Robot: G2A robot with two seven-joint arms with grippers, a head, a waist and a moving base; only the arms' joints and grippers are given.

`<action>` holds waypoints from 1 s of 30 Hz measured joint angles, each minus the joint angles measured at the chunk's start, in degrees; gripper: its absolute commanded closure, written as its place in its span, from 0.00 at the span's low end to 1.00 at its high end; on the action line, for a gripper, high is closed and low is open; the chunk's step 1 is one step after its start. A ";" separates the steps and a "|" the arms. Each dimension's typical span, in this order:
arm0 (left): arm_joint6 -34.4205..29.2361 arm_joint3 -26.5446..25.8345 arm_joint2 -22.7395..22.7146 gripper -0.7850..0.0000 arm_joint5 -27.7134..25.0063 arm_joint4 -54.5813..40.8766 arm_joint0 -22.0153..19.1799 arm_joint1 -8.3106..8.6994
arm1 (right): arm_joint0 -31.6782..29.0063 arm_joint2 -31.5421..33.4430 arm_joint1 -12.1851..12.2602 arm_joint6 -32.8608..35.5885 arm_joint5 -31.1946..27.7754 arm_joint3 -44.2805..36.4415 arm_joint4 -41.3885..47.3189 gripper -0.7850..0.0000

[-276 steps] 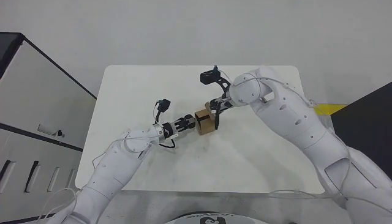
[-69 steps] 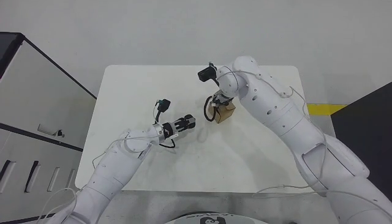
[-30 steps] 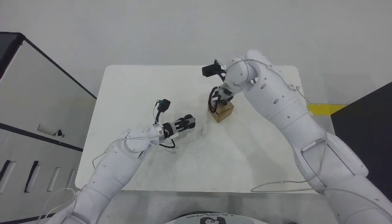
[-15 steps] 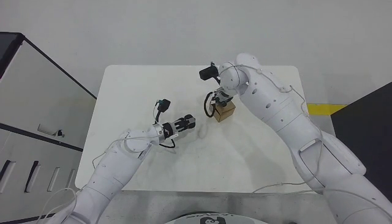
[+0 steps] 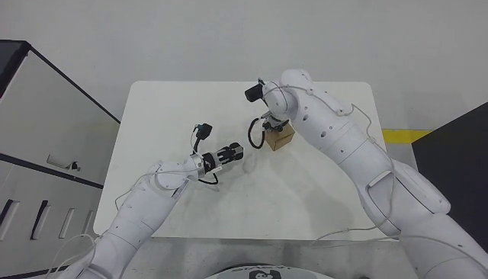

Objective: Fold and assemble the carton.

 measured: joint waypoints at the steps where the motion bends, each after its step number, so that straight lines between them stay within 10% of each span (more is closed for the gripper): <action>1: 0.00 0.00 0.00 1.00 0.00 0.00 0.00 0.00 | 0.04 -0.14 -0.08 0.01 0.21 -0.03 -0.34 0.71; 9: 0.00 0.00 0.00 1.00 0.00 0.00 0.00 0.00 | -0.02 -0.04 -0.25 0.99 1.52 -1.65 -2.89 0.68; 19: 0.00 0.00 0.00 1.00 0.00 0.00 0.00 0.00 | -0.61 0.57 -0.08 1.56 0.97 -1.83 -4.00 0.96; 30: 0.00 0.00 0.00 1.00 0.00 0.00 0.00 0.00 | -0.36 0.69 -0.56 1.56 0.07 -0.25 -3.60 1.00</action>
